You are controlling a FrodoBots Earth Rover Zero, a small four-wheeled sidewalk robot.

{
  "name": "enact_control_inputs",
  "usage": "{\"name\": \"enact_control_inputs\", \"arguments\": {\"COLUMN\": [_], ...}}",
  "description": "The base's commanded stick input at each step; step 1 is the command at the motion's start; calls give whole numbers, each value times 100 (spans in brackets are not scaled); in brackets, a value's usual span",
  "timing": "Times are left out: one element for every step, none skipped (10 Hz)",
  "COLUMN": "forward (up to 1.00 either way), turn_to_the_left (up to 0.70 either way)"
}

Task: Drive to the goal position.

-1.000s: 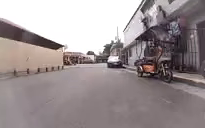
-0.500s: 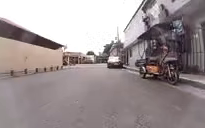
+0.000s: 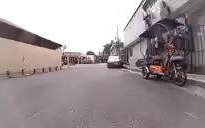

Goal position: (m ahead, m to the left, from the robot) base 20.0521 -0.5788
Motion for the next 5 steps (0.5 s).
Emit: {"name": "enact_control_inputs", "arguments": {"forward": [50, 50, 50, 50, 50], "turn_to_the_left": [2, 2, 2, 2, 2]}}
